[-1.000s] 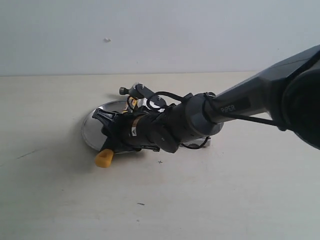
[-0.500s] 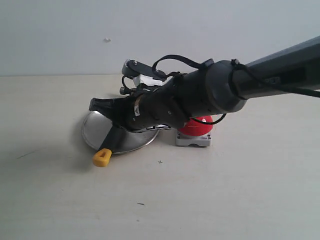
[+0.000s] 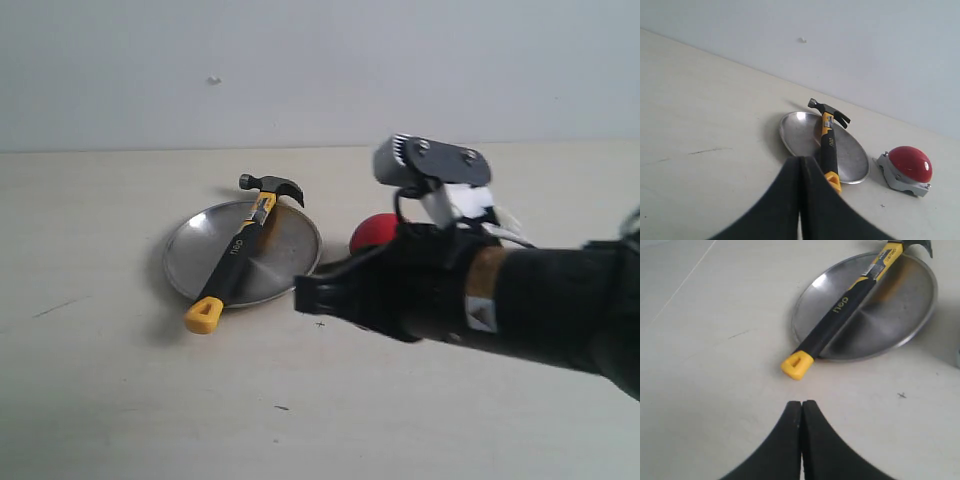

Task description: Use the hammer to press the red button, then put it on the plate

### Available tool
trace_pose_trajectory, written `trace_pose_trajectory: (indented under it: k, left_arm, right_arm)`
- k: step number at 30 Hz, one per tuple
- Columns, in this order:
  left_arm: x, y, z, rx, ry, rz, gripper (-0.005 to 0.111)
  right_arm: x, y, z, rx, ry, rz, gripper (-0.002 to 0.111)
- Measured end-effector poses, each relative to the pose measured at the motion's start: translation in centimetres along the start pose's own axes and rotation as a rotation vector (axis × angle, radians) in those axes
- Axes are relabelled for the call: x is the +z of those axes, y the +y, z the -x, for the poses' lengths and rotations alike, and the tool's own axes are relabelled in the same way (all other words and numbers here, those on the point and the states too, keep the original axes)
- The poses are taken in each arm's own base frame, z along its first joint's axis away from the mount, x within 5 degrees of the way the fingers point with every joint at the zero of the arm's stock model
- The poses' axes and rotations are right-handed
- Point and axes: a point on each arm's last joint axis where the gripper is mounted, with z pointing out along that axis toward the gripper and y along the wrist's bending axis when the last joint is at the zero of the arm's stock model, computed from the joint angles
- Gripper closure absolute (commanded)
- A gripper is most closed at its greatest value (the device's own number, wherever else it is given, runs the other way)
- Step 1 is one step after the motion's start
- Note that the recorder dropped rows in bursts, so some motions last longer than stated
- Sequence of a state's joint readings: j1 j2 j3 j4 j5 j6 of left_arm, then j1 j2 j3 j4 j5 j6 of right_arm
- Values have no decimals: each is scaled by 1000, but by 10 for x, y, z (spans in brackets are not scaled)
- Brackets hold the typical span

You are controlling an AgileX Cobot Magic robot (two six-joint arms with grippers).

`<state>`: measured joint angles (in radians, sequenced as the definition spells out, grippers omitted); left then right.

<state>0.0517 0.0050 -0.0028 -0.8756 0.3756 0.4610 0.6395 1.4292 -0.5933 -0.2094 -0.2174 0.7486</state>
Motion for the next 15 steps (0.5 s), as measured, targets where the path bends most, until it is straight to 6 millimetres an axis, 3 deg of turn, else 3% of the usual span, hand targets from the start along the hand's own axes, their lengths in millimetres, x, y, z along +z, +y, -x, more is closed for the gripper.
trace_pose_trajectory:
  k: [6,15]
  left_arm:
    - [0,0,0,0,0,0,107]
    - [0,0,0,0,0,0,107]
  right_arm:
    - [-47,-15,-27,-1,8,-16,108]
    - [-66,-13,-24,-6,-29,-4,108]
